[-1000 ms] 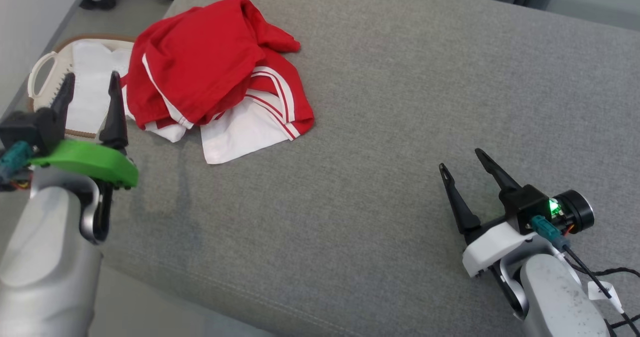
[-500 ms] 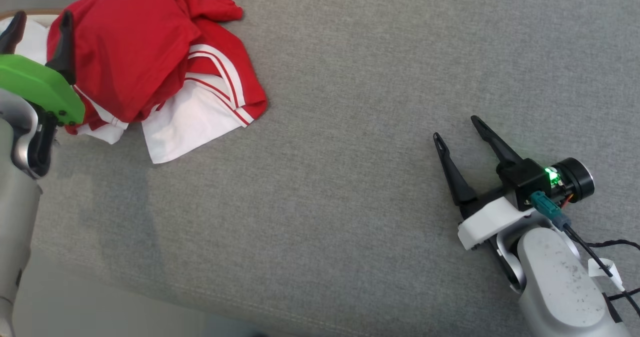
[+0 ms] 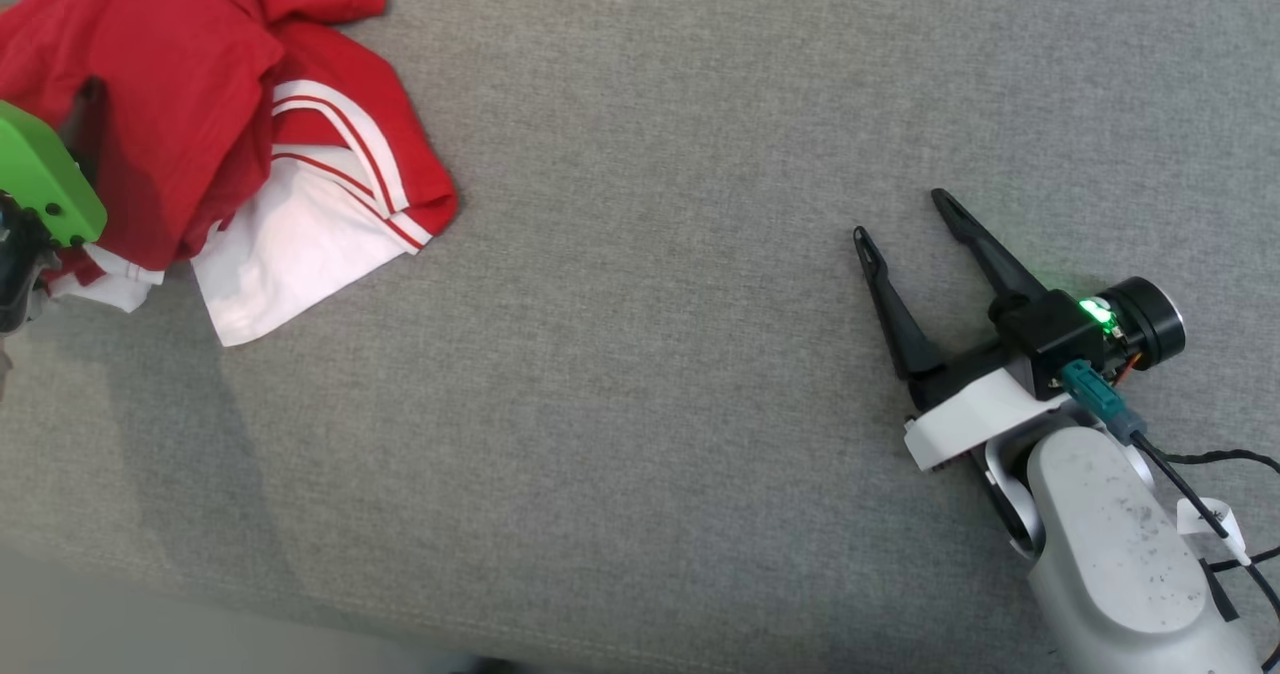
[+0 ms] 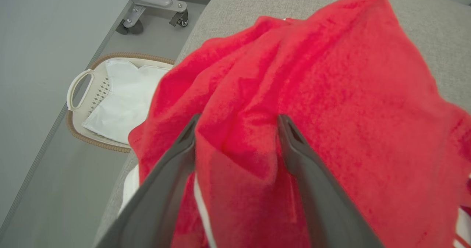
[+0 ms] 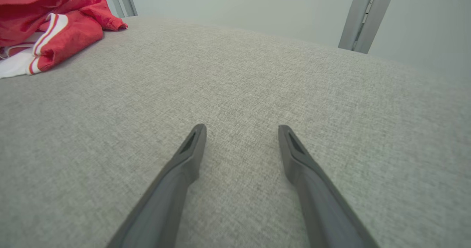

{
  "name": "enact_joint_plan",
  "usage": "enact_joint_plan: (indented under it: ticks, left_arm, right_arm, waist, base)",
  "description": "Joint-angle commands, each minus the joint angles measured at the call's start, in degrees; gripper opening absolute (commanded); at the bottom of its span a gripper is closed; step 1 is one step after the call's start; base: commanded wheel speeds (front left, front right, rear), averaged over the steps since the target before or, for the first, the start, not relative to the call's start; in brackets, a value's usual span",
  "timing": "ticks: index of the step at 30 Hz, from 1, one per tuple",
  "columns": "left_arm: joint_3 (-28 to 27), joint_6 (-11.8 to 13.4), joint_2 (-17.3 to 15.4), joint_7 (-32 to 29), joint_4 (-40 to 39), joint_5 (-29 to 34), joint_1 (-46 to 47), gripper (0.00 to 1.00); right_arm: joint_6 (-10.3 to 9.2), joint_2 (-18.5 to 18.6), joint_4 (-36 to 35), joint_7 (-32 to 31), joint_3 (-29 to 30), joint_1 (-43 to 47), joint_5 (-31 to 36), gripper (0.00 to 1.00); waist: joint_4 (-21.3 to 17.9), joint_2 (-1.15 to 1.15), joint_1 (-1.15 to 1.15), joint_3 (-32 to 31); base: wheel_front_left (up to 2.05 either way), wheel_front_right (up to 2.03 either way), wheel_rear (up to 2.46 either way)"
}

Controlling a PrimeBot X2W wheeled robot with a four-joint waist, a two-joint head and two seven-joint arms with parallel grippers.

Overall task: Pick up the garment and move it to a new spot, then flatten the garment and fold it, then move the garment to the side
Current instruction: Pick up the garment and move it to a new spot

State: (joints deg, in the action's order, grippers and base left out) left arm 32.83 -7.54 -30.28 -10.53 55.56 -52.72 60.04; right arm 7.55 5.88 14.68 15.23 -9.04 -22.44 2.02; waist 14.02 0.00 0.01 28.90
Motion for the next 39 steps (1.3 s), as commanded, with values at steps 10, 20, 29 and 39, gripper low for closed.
enact_joint_plan:
  ticks: [10,20,29,39]
  left_arm:
    - [2.77,0.12,-0.52,-2.60,1.14,-3.15,1.73,0.00]
    - [5.83,0.12,-1.55,2.48,-1.10,-3.23,3.25,0.00]
    - [9.48,0.12,-1.89,10.06,-4.59,-1.18,7.40,0.00]
    - [13.88,0.12,2.10,16.84,-9.69,1.38,10.87,0.00]
  right_arm:
    - [-0.16,1.36,1.15,-0.27,1.15,-0.11,0.56,1.00]
    - [-0.16,0.75,1.93,-0.29,1.68,0.28,0.50,1.00]
    - [-0.11,-0.87,2.07,-0.08,1.56,1.81,-0.72,1.00]
    - [-0.11,-2.39,1.87,-0.07,1.77,4.69,-2.10,1.00]
  waist:
    - [-0.84,0.00,-0.01,2.22]
    - [-0.70,0.00,-0.01,0.49]
    - [-2.23,0.00,-0.01,-4.70]
    - [-7.39,0.00,-0.01,-11.26]
  base:
    - [0.00,0.00,0.00]
    - [0.00,0.00,0.00]
    - [0.00,0.00,0.00]
    - [0.00,0.00,0.00]
